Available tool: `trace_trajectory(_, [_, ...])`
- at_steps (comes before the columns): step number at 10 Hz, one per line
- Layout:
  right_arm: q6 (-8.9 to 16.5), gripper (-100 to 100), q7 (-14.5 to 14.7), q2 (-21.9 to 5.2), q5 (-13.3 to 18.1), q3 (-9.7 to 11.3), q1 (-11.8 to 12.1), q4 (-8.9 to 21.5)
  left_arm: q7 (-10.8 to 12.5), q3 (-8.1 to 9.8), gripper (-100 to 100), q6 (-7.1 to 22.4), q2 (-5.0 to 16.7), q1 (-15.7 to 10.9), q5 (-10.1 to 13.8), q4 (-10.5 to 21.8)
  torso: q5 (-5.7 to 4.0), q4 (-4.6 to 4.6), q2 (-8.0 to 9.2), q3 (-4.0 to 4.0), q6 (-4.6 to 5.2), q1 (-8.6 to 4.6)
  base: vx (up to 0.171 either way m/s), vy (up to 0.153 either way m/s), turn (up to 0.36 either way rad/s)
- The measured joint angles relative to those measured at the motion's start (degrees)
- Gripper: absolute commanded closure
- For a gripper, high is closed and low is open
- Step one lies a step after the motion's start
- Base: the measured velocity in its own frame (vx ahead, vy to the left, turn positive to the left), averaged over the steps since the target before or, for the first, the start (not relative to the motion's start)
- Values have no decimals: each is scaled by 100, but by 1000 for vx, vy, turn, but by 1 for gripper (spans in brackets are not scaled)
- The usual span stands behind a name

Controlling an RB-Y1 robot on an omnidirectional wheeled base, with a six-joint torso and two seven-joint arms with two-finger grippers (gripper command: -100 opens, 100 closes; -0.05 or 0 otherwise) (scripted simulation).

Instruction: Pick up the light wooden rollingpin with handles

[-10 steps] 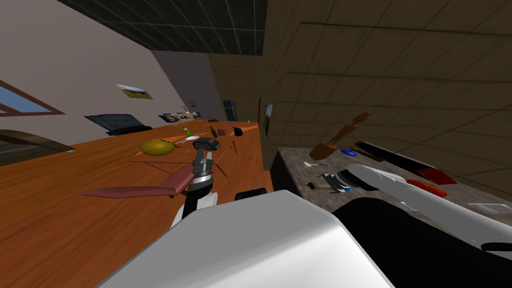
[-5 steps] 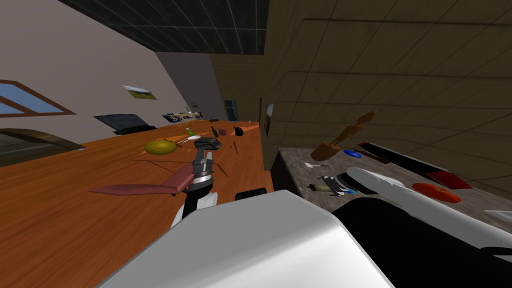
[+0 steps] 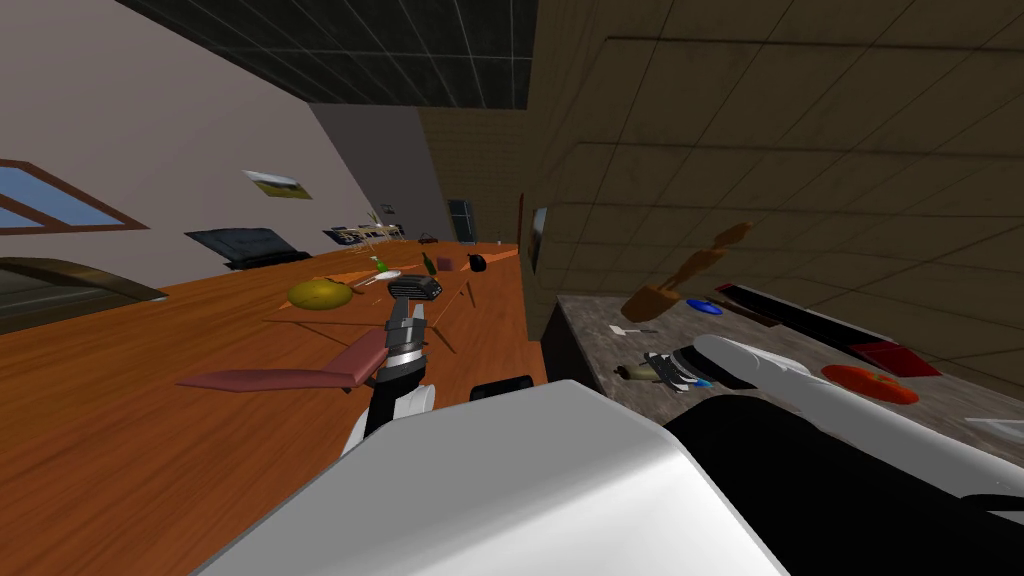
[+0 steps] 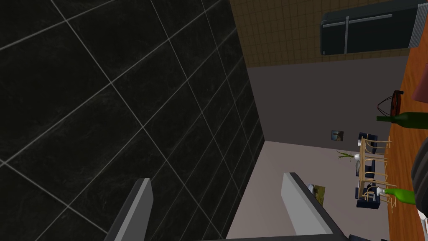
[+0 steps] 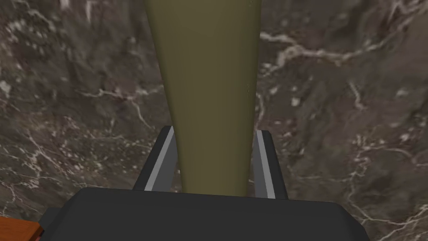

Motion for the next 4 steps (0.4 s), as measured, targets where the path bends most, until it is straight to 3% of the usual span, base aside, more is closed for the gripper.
trace_trajectory(1, [0,100,1,0,0,0,0,0,0,0,0,0,0,0,0,0,-1,0,-1,0,0,0,-4,7,-66])
trace_trajectory(3, [-192,100,-62,-148,-43,-173,35,-121,0,0,0,0,0,0,0,0,7,1,1,1,4,9,-2,7,-48])
trace_trajectory(4, [-215,0,-69,-156,-45,-189,42,-132,0,0,0,0,0,0,0,0,2,0,0,0,2,6,0,0,0])
